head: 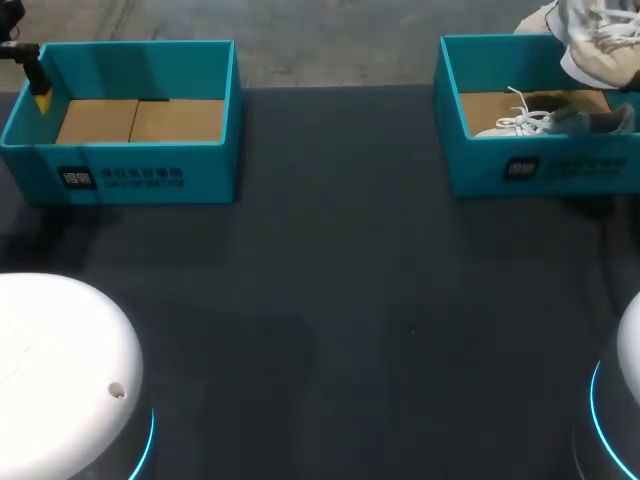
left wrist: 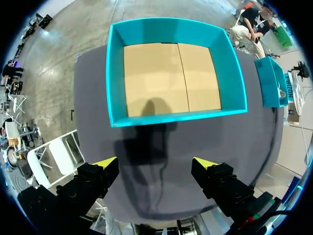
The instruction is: Take the shoe out of the shoebox, open the shoe tongue, remove and reinsert the insole, then place the shoe into the shoebox
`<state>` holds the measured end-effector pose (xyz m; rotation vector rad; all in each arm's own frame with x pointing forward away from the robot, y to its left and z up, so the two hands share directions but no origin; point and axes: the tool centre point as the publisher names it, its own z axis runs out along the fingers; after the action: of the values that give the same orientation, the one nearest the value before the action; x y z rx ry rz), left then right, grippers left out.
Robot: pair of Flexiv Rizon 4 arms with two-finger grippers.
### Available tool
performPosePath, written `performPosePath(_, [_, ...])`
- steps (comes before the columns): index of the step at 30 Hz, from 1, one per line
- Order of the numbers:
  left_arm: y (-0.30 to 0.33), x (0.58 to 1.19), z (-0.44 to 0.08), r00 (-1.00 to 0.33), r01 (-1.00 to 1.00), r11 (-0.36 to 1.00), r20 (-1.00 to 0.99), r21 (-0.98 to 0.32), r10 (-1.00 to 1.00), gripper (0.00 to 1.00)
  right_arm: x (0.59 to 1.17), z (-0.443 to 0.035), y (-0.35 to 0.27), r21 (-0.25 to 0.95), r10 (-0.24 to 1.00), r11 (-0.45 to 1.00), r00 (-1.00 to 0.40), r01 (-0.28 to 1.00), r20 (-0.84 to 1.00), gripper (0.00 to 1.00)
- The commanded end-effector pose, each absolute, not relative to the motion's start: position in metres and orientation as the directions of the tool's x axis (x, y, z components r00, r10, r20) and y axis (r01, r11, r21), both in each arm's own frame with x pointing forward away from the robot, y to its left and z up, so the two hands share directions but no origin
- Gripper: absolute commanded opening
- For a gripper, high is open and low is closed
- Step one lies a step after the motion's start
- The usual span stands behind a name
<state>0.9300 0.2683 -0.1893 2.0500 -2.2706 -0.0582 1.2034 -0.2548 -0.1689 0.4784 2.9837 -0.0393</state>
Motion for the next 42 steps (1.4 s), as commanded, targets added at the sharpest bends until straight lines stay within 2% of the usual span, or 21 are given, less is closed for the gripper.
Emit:
performPosePath(1, [0.268,0.929,-0.189,-0.1,-0.991,0.102,0.033,0.085,-0.994,1.0,1.208,-0.166,-0.258,-0.033,0.371,0.926,-0.922,0.377,-0.112,0.0])
performPosePath(9, [0.268,0.929,-0.189,-0.1,-0.991,0.102,0.033,0.085,-0.994,1.0,1.206,-0.167,-0.269,-0.086,0.505,0.851,-0.852,0.519,-0.142,0.0])
performPosePath(17, [0.268,0.929,-0.189,-0.1,-0.991,0.102,0.033,0.085,-0.994,1.0,1.197,-0.177,-0.292,-0.065,0.709,0.693,-0.695,0.718,-0.122,0.0])
performPosePath(25, [0.268,0.929,-0.189,-0.1,-0.991,0.102,0.033,0.085,-0.994,1.0,1.188,-0.184,-0.307,-0.057,0.834,0.54,-0.542,0.84,-0.1,0.0])
performPosePath(28, [0.268,0.929,-0.189,-0.1,-0.991,0.102,0.033,0.085,-0.994,1.0,1.186,-0.185,-0.31,-0.132,0.885,0.431,-0.447,0.893,-0.129,0.0])
performPosePath(42, [0.268,0.929,-0.189,-0.1,-0.991,0.102,0.033,0.085,-0.994,1.0,1.186,-0.185,-0.31,-0.132,0.885,0.431,-0.447,0.893,-0.129,0.0])
